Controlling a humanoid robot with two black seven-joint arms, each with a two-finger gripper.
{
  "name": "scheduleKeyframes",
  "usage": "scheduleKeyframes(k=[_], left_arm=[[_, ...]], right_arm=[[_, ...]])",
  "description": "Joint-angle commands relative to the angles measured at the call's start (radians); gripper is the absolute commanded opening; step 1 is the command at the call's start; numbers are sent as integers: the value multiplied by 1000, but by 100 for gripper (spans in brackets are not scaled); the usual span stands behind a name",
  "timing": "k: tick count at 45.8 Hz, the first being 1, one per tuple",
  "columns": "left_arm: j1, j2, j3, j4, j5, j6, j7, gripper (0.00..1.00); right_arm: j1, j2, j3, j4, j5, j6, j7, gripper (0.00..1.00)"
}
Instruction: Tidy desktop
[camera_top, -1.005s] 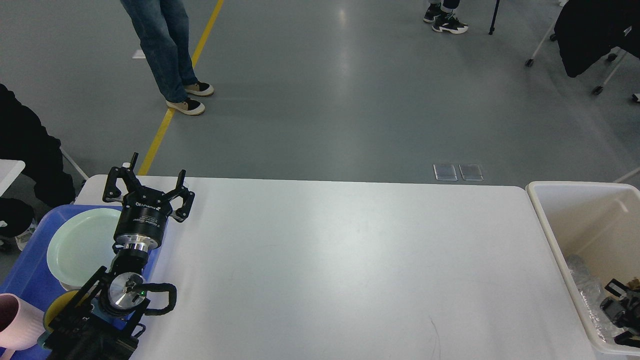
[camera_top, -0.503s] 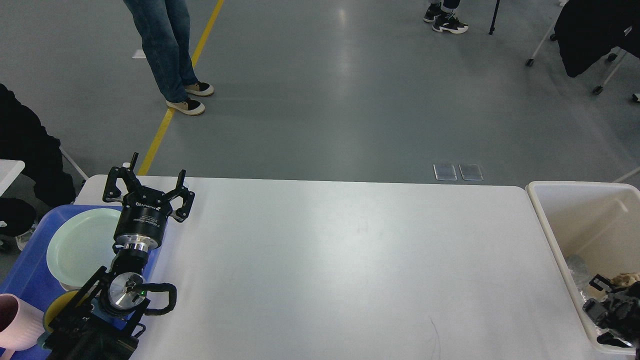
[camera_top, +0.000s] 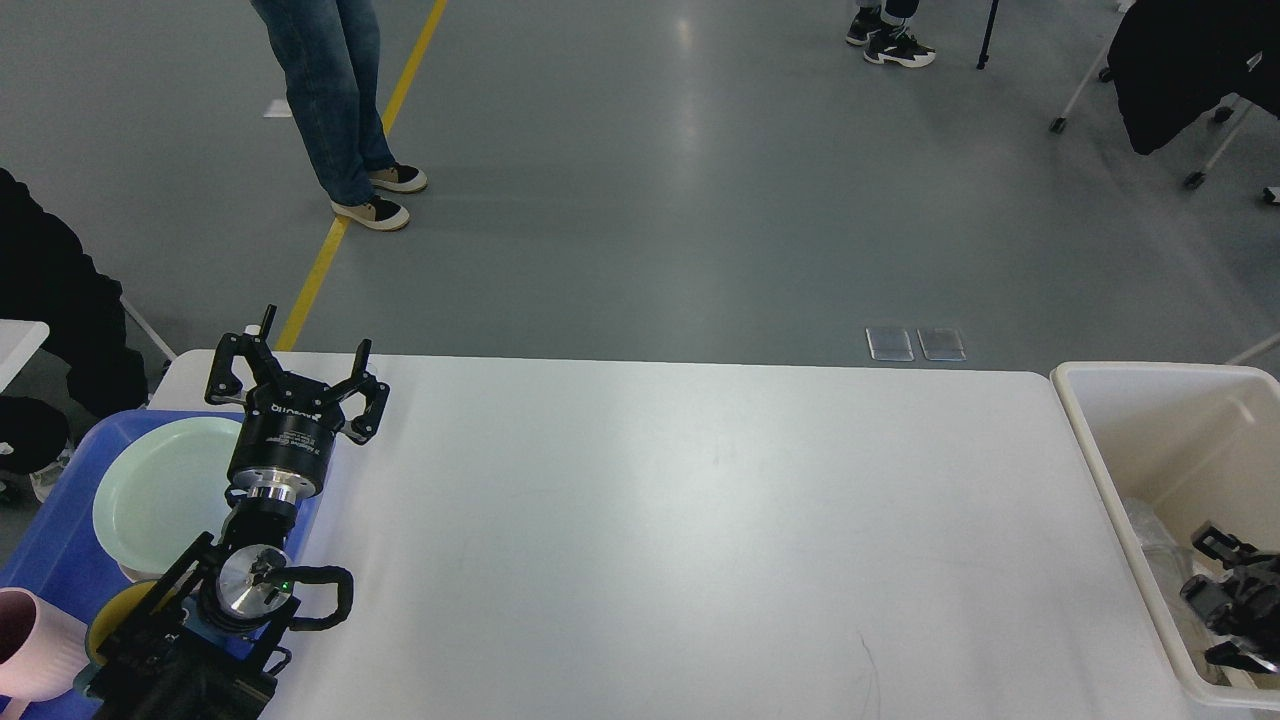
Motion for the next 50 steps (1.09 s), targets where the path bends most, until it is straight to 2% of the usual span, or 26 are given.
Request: scheduleKeyframes(k=[1, 6, 13, 16, 22, 32, 34, 36, 41, 50], left_arm=[[0, 0, 0, 0, 0, 0, 0, 96], [0, 0, 0, 0, 0, 0, 0, 97], [0, 0, 0, 0, 0, 0, 0, 96], [0, 0, 0, 0, 0, 0, 0, 96], [0, 0, 0, 0, 0, 0, 0, 96], [2, 0, 0, 0, 0, 0, 0, 96], [2, 0, 0, 0, 0, 0, -1, 96], [2, 0, 0, 0, 0, 0, -1, 96], [2, 0, 0, 0, 0, 0, 0, 96], [2, 0, 0, 0, 0, 0, 0, 96]], right_arm=[[69, -50, 234, 1, 20, 1, 0, 100], [140, -86, 461, 12, 27, 4, -1, 100], [249, -88, 608, 43, 27, 9, 0, 100], [267, -99, 709, 112, 27, 6, 2, 100], [306, -206, 988, 312, 26, 10, 2, 100], [214, -215, 1323, 506, 17, 35, 10, 100], [165, -214, 1403, 547, 10, 61, 49, 100], [100, -209, 1481, 592, 9, 93, 118, 100], [-39, -197, 1601, 679, -20, 159, 336, 100], [-197, -94, 1636, 698, -120, 199, 707, 100]])
